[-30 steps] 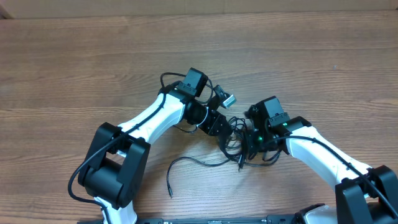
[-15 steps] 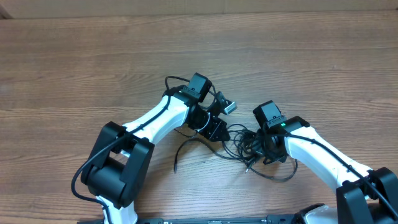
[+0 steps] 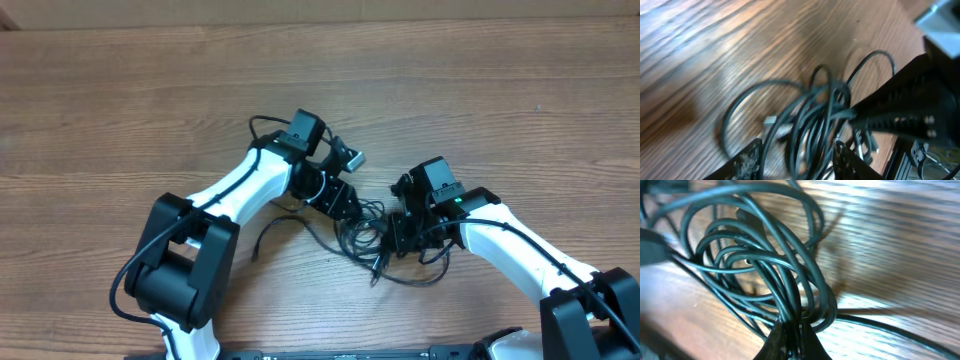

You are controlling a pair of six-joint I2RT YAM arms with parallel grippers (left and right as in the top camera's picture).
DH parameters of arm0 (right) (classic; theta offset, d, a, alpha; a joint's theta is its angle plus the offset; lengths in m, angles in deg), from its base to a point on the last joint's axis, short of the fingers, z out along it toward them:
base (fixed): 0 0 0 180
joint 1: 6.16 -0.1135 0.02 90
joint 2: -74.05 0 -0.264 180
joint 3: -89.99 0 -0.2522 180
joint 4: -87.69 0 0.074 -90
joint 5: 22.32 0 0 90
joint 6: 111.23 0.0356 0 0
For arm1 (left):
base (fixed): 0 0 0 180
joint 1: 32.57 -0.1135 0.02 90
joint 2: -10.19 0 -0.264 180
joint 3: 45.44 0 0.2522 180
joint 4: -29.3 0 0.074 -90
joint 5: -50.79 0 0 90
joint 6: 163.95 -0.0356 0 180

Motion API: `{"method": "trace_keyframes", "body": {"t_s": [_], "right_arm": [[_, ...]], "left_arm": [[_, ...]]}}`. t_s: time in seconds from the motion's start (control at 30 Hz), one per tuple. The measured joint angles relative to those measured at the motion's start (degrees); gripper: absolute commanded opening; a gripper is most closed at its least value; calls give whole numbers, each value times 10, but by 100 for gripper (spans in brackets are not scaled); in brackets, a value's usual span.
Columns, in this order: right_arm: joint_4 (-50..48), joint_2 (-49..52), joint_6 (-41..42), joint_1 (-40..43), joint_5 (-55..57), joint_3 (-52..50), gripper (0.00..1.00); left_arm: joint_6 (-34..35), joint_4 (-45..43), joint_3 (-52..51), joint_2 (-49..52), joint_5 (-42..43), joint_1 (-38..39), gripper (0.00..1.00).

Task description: Untangle cables

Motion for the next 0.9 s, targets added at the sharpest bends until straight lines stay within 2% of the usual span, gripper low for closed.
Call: {"method": "trace_keyframes", "body": {"t_s": [0.77, 0.83, 0.9], "right_arm": [[-16, 0, -31, 0, -66, 20, 4], [-24, 0, -30, 0, -81, 26, 4], [-32, 0, -30, 0, -96, 30, 4]], "left_arm": [[0, 55, 0, 0, -58, 19, 49], [0, 55, 0, 0, -61, 19, 47], [0, 55, 0, 0, -65, 19, 38]]}}
